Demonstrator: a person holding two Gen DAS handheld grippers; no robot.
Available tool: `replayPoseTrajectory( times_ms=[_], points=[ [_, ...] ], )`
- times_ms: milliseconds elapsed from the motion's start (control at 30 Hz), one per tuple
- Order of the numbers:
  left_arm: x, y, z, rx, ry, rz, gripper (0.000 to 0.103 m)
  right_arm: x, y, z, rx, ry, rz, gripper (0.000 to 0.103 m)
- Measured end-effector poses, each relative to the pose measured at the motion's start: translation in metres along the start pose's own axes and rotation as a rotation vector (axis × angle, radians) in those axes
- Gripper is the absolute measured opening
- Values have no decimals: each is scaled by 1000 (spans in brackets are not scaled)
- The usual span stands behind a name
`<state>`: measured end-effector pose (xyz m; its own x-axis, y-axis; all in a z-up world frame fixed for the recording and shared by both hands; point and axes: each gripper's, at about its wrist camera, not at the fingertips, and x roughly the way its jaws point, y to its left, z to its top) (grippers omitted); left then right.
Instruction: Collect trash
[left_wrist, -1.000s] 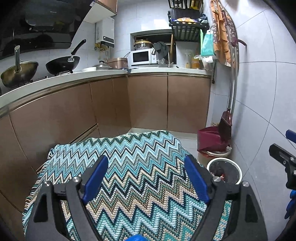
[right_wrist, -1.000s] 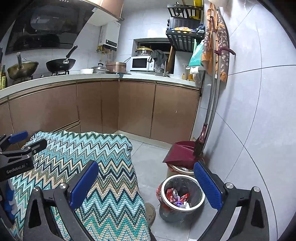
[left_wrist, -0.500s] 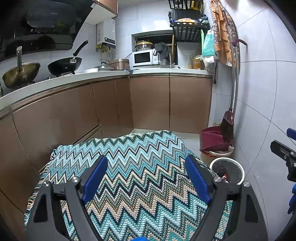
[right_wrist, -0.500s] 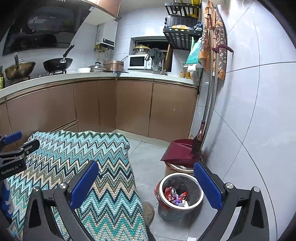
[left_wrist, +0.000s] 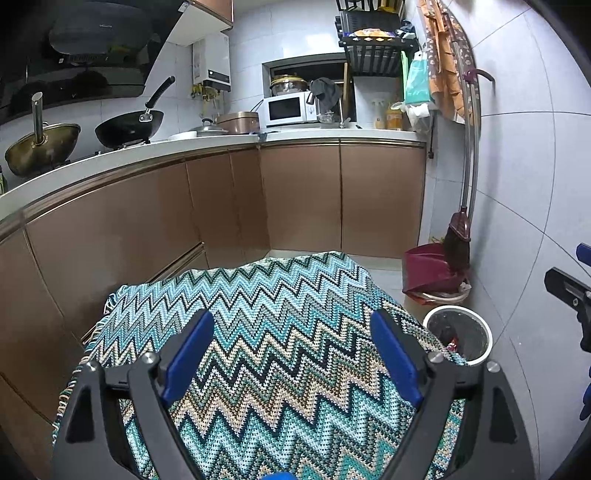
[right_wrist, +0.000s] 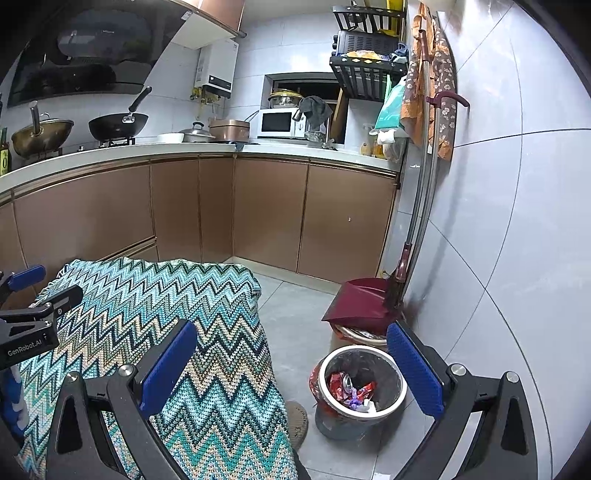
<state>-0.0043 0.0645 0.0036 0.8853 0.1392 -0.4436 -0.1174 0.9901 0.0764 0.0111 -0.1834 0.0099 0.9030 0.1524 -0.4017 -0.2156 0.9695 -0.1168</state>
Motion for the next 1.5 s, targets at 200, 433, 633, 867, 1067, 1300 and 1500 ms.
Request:
replayPoseTrajectory(
  times_ms=[200,433,633,867,1067,1300,1500],
  points=[
    [-4,1,0,-2,-10,6,86,-2,0,2,-1,-6,-1,103],
    [-10,2,0,-5,-22,11,86,-8,0,3,-7,-15,-2,103],
    [-16,3,1,-2,-36,12,86,-12,0,3,-9,-24,2,103],
    [-23,5,0,-2,-45,11,86,-19,0,5,-12,-37,4,103],
    [-27,5,0,-2,-55,12,86,-22,-2,5,-13,-42,6,103],
    [-29,5,0,-4,-59,11,86,-26,-3,5,-8,-48,6,103],
    [-35,3,0,-1,-70,12,86,-27,-4,5,-10,-49,10,103]
  ],
)
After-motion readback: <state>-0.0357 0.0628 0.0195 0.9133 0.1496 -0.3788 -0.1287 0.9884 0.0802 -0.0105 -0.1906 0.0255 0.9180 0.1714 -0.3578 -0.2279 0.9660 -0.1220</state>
